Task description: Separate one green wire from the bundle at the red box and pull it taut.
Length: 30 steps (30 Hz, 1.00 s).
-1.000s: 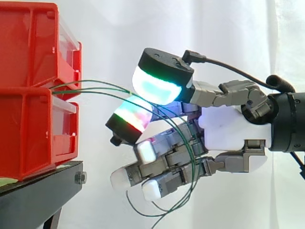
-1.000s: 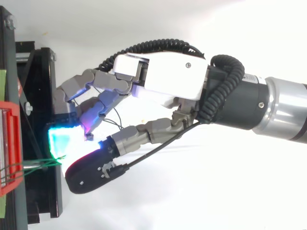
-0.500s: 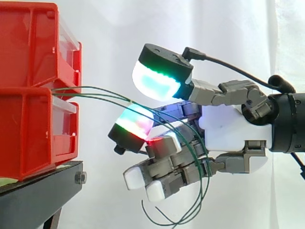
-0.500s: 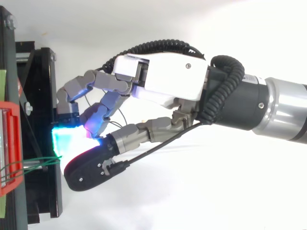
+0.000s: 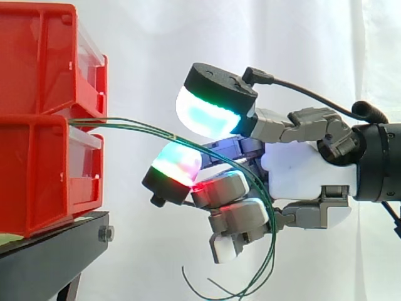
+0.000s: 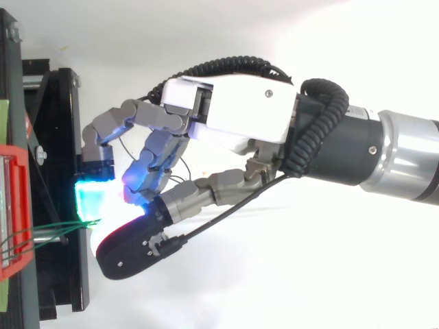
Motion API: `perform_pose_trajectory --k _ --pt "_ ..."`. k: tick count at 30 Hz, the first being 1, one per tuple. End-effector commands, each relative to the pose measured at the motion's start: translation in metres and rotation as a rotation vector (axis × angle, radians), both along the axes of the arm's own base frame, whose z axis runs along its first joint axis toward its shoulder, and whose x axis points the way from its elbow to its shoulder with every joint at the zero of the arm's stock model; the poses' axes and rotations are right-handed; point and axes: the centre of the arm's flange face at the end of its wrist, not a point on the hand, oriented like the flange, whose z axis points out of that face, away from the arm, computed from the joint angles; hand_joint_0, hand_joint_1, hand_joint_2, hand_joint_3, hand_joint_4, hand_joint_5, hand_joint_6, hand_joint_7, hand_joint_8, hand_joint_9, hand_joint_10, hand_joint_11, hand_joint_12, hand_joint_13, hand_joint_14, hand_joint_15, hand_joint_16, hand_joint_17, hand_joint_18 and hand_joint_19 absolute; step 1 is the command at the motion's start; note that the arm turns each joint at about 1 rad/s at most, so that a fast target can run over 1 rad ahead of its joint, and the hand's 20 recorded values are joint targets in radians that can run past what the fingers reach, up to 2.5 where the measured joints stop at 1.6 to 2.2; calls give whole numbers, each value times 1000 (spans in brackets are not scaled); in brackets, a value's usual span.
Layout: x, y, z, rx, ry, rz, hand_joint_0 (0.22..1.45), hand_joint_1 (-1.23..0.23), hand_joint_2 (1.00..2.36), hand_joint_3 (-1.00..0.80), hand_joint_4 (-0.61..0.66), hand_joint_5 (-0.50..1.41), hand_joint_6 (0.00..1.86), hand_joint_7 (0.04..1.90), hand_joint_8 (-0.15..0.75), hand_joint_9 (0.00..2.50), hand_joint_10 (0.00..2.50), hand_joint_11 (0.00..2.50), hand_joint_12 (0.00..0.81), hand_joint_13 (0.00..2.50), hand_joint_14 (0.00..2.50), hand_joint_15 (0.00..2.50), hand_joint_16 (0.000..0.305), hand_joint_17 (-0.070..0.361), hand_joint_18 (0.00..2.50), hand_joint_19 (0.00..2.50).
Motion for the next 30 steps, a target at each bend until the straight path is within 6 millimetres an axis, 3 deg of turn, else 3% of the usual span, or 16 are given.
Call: perform_pose_trajectory --k 1,8,14,18,23,30 --pt "0 -1 1 0 -1 -3 624 -727 1004 -451 186 -195 861 1086 301 1089 50 1651 334 1344 13 1514 53 120 992 643" --pt "0 0 0 0 -1 0 634 -767 1016 -314 121 -199 884 1120 297 1061 118 1660 336 1355 10 1557 54 122 999 633" --pt "0 -1 0 1 -5 -1 686 -877 1009 -400 151 -208 891 1091 303 1025 152 1641 339 1333 11 1570 54 123 999 614" --pt "1 0 0 1 -5 0 686 -871 1000 -500 175 -204 891 1070 306 1045 145 1657 340 1346 11 1554 54 122 996 613" --pt "1 2 0 1 -5 2 590 -789 1000 -500 186 -196 886 1072 316 1090 145 1653 346 1364 11 1550 54 122 1003 629" --pt "1 3 0 1 -5 2 594 -729 1002 -481 191 -187 876 1110 308 1108 79 1677 341 1359 11 1546 54 121 999 645"
